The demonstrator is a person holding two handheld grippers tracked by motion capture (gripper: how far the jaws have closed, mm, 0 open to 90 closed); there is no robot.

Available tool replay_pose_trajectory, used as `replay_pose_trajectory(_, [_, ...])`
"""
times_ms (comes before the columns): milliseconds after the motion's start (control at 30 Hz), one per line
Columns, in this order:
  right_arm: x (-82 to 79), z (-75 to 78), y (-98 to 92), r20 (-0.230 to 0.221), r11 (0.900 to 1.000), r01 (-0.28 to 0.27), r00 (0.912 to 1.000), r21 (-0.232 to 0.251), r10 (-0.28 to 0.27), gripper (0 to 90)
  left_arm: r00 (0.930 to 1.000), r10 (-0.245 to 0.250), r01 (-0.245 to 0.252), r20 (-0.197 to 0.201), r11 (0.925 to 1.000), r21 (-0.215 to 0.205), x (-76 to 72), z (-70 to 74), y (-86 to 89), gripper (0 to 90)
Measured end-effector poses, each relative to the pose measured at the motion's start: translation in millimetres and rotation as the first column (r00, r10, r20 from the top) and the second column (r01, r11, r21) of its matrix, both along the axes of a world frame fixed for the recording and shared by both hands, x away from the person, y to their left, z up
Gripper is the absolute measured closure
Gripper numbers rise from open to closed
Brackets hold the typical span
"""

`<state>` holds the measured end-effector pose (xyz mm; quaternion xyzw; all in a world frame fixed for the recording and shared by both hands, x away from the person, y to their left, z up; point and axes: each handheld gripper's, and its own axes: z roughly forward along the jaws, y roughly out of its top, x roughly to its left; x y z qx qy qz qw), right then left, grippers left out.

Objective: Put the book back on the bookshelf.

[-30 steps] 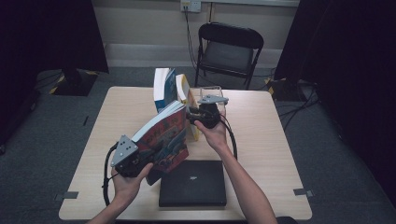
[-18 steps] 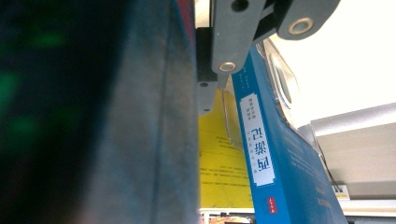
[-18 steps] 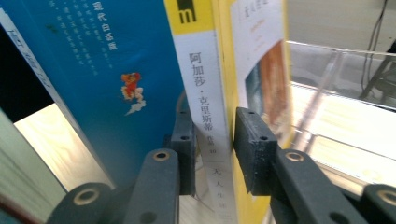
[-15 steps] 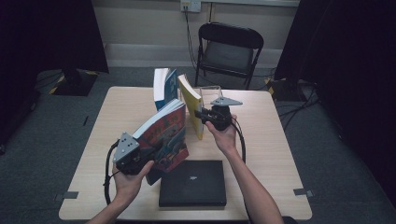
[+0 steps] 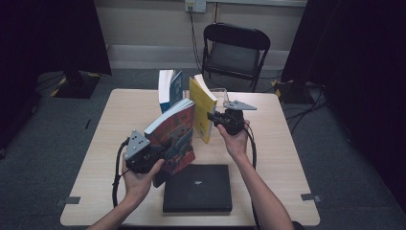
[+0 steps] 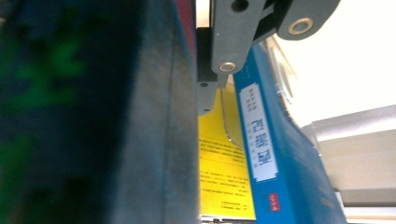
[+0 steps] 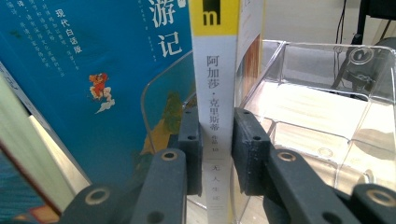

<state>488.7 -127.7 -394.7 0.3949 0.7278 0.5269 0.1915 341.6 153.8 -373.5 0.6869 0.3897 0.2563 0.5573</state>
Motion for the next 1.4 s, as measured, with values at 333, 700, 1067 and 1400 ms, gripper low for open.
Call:
replay_pose_trajectory(333, [1.0, -0.3, -1.8, -0.006, 1.0, -0.012, 0.9999, 0.008, 0.013, 74.6, 0.9964, 0.081, -0.081, -0.025, 0.9967, 0.002, 33.1, -1.3, -19.6, 74.7])
replay_pose_trajectory(700, [1.9, -0.2, -2.1, -0.012, 1.0, -0.018, 0.9998, 0.014, 0.018, 74.0, 0.9915, 0.126, -0.126, -0.032, 0.992, -0.004, 59.1, 0.9, -37.1, 74.6])
replay_pose_trajectory(1067, [3.2, -1.0, -2.9, -0.013, 1.0, -0.023, 0.9996, 0.02, 0.024, 72.9, 0.9884, 0.152, -0.152, 0.006, 0.9884, -0.003, 76.7, 3.8, -57.9, 74.6])
replay_pose_trajectory(1400, [3.3, -1.3, -2.2, -0.016, 0.999, -0.031, 0.9994, 0.017, 0.031, 71.5, 0.9831, 0.182, -0.182, 0.024, 0.9833, 0.007, 92.8, -0.4, -64.9, 74.5])
